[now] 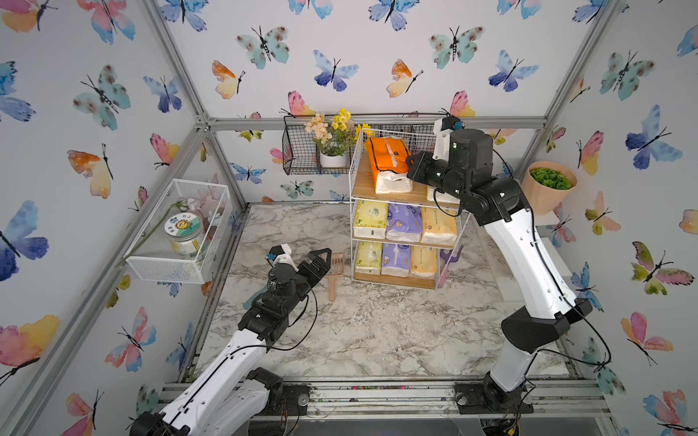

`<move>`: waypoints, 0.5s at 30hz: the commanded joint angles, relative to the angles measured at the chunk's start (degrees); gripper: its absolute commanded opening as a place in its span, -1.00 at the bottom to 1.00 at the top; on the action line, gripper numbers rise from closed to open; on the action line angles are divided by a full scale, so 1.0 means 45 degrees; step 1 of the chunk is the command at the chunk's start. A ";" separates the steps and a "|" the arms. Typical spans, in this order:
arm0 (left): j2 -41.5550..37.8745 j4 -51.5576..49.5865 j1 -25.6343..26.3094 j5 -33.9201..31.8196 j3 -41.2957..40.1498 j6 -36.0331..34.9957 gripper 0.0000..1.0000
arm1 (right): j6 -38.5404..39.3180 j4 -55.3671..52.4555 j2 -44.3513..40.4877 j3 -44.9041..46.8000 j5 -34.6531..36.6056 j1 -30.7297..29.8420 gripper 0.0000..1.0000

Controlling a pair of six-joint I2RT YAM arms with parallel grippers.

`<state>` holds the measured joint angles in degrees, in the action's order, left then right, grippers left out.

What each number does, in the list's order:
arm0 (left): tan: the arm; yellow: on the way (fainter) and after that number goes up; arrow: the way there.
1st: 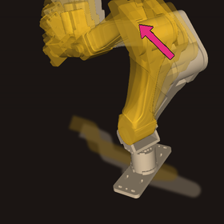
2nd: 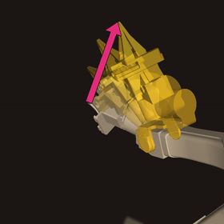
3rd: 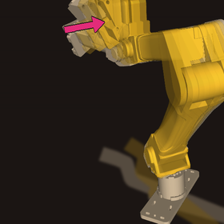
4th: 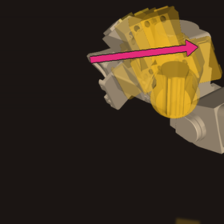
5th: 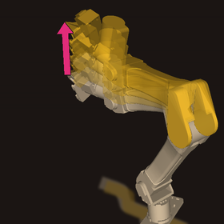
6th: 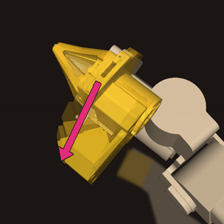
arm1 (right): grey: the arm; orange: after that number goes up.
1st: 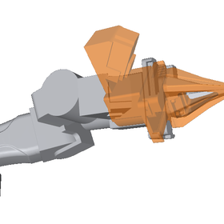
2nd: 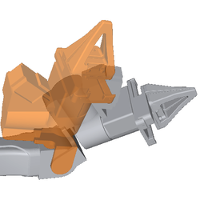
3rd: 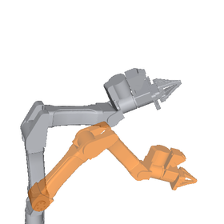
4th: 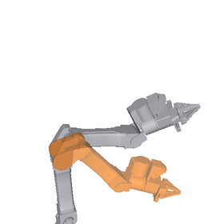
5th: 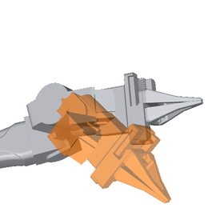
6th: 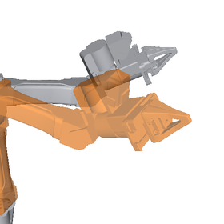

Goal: Remove the tissue boxes from the shelf
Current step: Pick up a box of tissues from the shelf.

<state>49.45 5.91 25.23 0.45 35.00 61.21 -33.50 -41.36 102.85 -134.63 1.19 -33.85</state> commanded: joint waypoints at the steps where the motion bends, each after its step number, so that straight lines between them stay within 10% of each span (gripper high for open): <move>1: -0.0303 -0.0583 0.0230 -0.0524 0.1483 0.0822 0.97 | -0.0401 0.0583 -0.0508 -0.0122 -0.0681 -0.0096 -0.98; 15: 0.2395 0.0752 0.3146 0.0024 0.6362 0.3426 0.97 | -0.1853 0.1573 -0.2645 0.1953 -0.1486 -0.0096 -0.98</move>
<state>57.47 5.76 37.30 -0.32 61.87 72.36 -39.62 -37.67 92.51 -127.04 -3.31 -33.85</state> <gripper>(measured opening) 0.987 0.036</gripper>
